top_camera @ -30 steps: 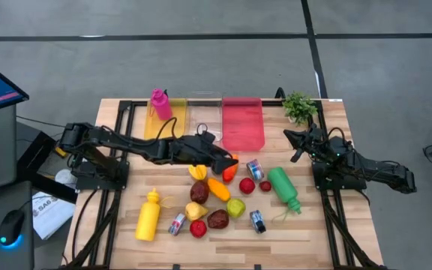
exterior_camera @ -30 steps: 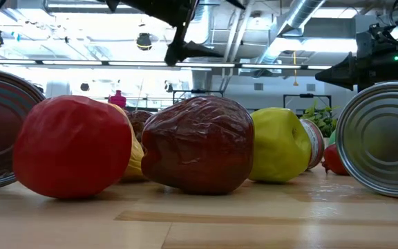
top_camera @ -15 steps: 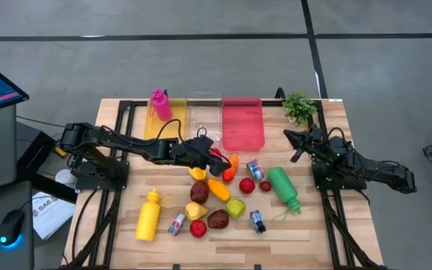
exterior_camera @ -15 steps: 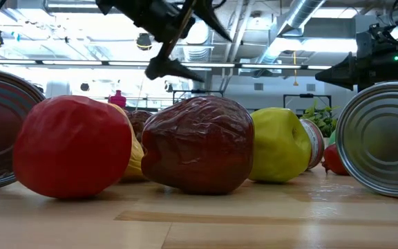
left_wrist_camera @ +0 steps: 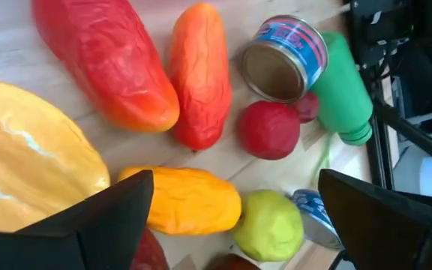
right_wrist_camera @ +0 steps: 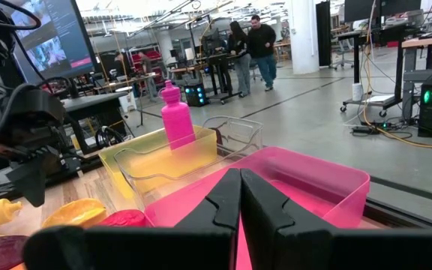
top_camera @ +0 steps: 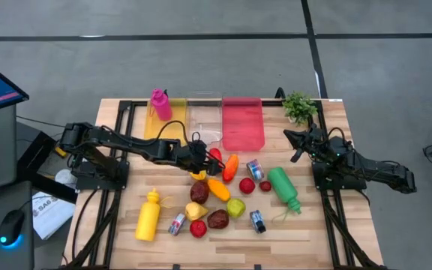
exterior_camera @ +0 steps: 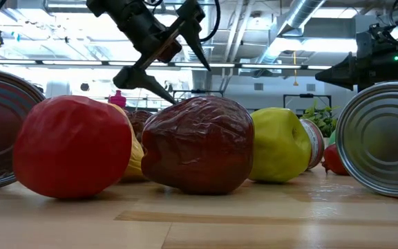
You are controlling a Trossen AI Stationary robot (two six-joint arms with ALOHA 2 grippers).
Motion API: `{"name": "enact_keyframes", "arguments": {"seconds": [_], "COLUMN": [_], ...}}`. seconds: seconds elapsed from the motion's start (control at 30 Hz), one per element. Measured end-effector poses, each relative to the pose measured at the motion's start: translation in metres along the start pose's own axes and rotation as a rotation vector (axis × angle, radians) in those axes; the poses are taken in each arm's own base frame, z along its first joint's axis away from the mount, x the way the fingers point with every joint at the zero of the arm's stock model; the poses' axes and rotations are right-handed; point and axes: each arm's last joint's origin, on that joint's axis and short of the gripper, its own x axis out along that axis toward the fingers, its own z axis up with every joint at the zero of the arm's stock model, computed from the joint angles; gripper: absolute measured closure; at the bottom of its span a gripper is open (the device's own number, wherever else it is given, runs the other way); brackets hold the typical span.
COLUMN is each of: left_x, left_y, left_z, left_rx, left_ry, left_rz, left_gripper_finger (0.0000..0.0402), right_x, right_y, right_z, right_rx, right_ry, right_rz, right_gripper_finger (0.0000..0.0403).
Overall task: Pick & Place Food Item
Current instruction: Put the yellow starfruit into the pink bin
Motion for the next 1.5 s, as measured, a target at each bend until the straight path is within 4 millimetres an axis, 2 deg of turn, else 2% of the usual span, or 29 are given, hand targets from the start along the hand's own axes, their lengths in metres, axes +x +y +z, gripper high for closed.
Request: {"name": "enact_keyframes", "arguments": {"seconds": [0.17, 0.3, 0.57, 0.83, 0.97, 1.07, 1.2, 1.5], "left_x": [0.0, 0.0, -0.001, -0.002, -0.002, -0.002, -0.002, -0.003], "left_y": [-0.002, -0.003, -0.003, 0.013, 0.024, 0.029, 0.032, 0.036], "left_z": [0.0, -0.002, -0.007, -0.006, 0.0, 0.006, 0.013, 0.015], "left_rx": [-0.073, -0.087, -0.27, -0.356, -0.381, -0.388, -0.384, -0.358], "left_ry": [0.0, 0.096, 0.256, 0.293, 0.28, 0.204, 0.079, -0.049], "left_rz": [-0.019, -0.045, -0.055, 0.109, 0.199, 0.243, 0.266, 0.325], "left_gripper_finger": [0.0046, 0.0055, 0.0072, 0.0093, 0.0101, 0.0103, 0.0103, 0.0103], "right_x": [0.0, 0.0, 0.0, 0.0, 0.0, 0.0, 0.0, 0.0], "right_y": [0.0, 0.0, 0.0, 0.0, 0.0, 0.0, 0.0, 0.0], "right_z": [0.0, 0.0, 0.0, 0.0, 0.0, 0.0, 0.0, 0.0], "right_rx": [0.0, 0.0, -0.001, -0.001, -0.001, -0.001, -0.001, -0.002], "right_ry": [0.0, 0.0, 0.0, 0.0, 0.0, 0.0, 0.0, 0.0], "right_rz": [0.0, 0.0, 0.0, 0.0, 0.0, 0.0, 0.0, 0.0], "right_gripper_finger": [0.0397, 0.0397, 0.0397, 0.0397, 0.0397, 0.0397, 0.0397, 0.0397]}}
